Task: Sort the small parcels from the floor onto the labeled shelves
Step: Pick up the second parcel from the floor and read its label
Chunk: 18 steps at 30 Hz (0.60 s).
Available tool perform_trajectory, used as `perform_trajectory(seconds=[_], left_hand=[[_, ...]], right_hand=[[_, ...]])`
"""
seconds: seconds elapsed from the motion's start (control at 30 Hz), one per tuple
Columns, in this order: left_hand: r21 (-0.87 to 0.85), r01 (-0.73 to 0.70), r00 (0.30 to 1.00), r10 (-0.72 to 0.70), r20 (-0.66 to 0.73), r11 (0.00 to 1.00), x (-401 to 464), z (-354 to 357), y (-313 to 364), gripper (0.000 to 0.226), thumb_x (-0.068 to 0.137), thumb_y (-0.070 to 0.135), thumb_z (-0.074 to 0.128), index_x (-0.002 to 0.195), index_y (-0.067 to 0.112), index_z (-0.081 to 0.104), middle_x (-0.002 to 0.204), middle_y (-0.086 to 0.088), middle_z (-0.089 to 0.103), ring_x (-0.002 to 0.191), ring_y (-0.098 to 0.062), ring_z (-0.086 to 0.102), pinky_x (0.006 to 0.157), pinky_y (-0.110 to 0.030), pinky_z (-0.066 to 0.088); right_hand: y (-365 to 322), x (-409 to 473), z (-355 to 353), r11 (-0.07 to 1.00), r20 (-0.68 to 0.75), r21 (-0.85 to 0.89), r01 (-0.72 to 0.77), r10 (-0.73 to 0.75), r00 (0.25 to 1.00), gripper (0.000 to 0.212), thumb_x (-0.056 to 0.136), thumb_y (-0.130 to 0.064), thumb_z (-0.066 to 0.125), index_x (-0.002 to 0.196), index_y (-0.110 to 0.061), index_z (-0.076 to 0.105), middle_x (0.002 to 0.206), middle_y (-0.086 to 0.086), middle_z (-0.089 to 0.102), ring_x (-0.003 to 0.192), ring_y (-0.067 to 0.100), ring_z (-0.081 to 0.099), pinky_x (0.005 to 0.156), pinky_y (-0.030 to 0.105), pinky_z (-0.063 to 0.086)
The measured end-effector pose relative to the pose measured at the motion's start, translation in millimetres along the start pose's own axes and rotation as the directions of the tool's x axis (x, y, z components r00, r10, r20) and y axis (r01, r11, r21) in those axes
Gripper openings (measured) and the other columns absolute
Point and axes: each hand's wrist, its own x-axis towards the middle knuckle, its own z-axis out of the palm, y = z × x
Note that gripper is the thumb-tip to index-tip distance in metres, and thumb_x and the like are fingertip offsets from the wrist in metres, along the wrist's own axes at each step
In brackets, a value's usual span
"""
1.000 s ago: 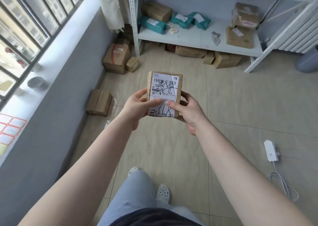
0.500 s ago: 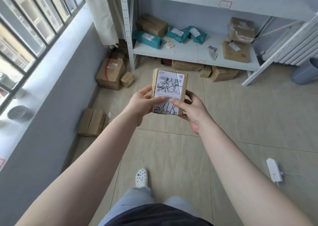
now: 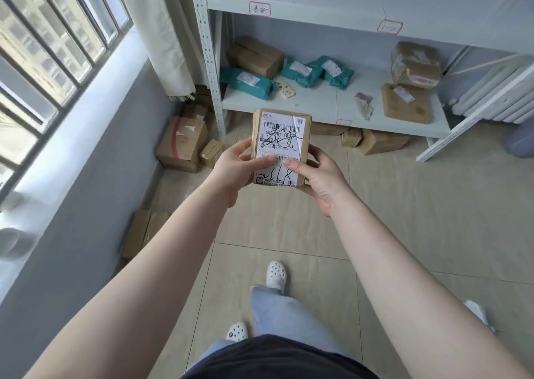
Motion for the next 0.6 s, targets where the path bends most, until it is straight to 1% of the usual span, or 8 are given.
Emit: perform_trajectory(seconds=[0.07, 0.17, 0.3, 0.37, 0.47, 0.5, 0.53, 0.6], left_hand=[[0.009, -0.001, 1.0, 0.001, -0.016, 1.0, 25.1, 6.3, 12.6, 0.06, 0.08, 0.009, 0.078, 0.136, 0.016, 0.057, 0.09, 0.005, 0.078, 0.07, -0.007, 0.075, 0.064, -0.021, 0.059], [0.014, -0.006, 0.999, 0.006, -0.037, 1.0, 63.4, 14.2, 32.7, 0.058, 0.08, 0.008, 0.077, 0.134, 0.017, 0.058, 0.089, 0.005, 0.078, 0.071, -0.008, 0.076, 0.064, -0.021, 0.06], [0.01, -0.02, 0.997, 0.021, -0.071, 1.0, 107.1, 18.0, 55.2, 0.055, 0.08, 0.009, 0.077, 0.132, 0.016, 0.06, 0.091, 0.004, 0.079, 0.076, -0.01, 0.076, 0.069, -0.026, 0.061], [0.013, -0.019, 0.997, 0.02, -0.076, 1.0, 125.6, 19.8, 64.4, 0.05, 0.081, 0.01, 0.076, 0.129, 0.018, 0.062, 0.087, 0.006, 0.079, 0.073, -0.007, 0.076, 0.065, -0.022, 0.059], [0.027, -0.019, 0.997, 0.021, -0.073, 0.999, 155.3, 19.6, 79.0, 0.046, 0.083, 0.011, 0.075, 0.127, 0.02, 0.063, 0.094, 0.004, 0.078, 0.072, -0.007, 0.075, 0.056, -0.016, 0.055], [0.029, -0.02, 0.997, 0.022, -0.073, 0.999, 166.7, 18.4, 84.7, 0.046, 0.083, 0.011, 0.075, 0.126, 0.021, 0.063, 0.095, 0.004, 0.078, 0.074, -0.008, 0.075, 0.057, -0.017, 0.055], [0.027, -0.021, 0.997, 0.023, -0.071, 0.999, 179.2, 16.4, 89.7, 0.045, 0.083, 0.011, 0.075, 0.125, 0.022, 0.063, 0.096, 0.004, 0.078, 0.077, -0.01, 0.076, 0.061, -0.019, 0.056], [0.025, -0.02, 0.998, 0.021, -0.062, 0.999, 205.2, 13.0, 100.1, 0.043, 0.083, 0.011, 0.075, 0.123, 0.022, 0.063, 0.097, 0.003, 0.078, 0.085, -0.015, 0.075, 0.072, -0.025, 0.059]], right_hand=[[-13.6, 29.0, -5.3, 1.0, 0.018, -0.001, -0.002, 0.002, 1.0, 0.053, 0.079, -0.014, 0.078, 0.127, -0.024, 0.057, 0.098, -0.008, 0.074, 0.084, 0.012, 0.072, 0.071, 0.028, 0.057], [-34.1, 72.2, -12.5, 1.0, 0.04, -0.002, 0.002, -0.002, 0.999, 0.054, 0.078, -0.014, 0.078, 0.127, -0.024, 0.057, 0.099, -0.009, 0.074, 0.087, 0.012, 0.072, 0.073, 0.029, 0.058], [-59.8, 120.7, -16.5, 1.0, 0.07, -0.005, -0.002, 0.002, 0.998, 0.058, 0.078, -0.012, 0.078, 0.131, -0.021, 0.056, 0.102, -0.006, 0.074, 0.085, 0.009, 0.073, 0.066, 0.025, 0.058], [-70.7, 140.9, -17.9, 1.0, 0.079, -0.008, -0.01, 0.01, 0.997, 0.056, 0.079, -0.012, 0.077, 0.129, -0.022, 0.055, 0.101, -0.008, 0.073, 0.084, 0.007, 0.072, 0.064, 0.022, 0.057], [-82.7, 171.5, -18.6, 1.0, 0.083, -0.017, -0.013, 0.015, 0.996, 0.048, 0.08, -0.011, 0.076, 0.121, -0.026, 0.056, 0.1, -0.009, 0.072, 0.083, 0.003, 0.07, 0.061, 0.019, 0.055], [-86.5, 183.3, -18.0, 1.0, 0.083, -0.015, -0.017, 0.018, 0.996, 0.048, 0.08, -0.011, 0.076, 0.12, -0.027, 0.056, 0.1, -0.009, 0.072, 0.081, 0.002, 0.07, 0.06, 0.019, 0.055], [-90.3, 196.1, -16.9, 1.0, 0.08, -0.014, -0.019, 0.02, 0.997, 0.049, 0.08, -0.011, 0.076, 0.121, -0.027, 0.056, 0.101, -0.009, 0.072, 0.082, 0.002, 0.07, 0.06, 0.019, 0.056], [-99.0, 221.7, -13.6, 1.0, 0.069, -0.021, -0.021, 0.023, 0.997, 0.052, 0.08, -0.012, 0.077, 0.125, -0.026, 0.056, 0.103, -0.007, 0.072, 0.086, 0.006, 0.07, 0.066, 0.023, 0.057]])
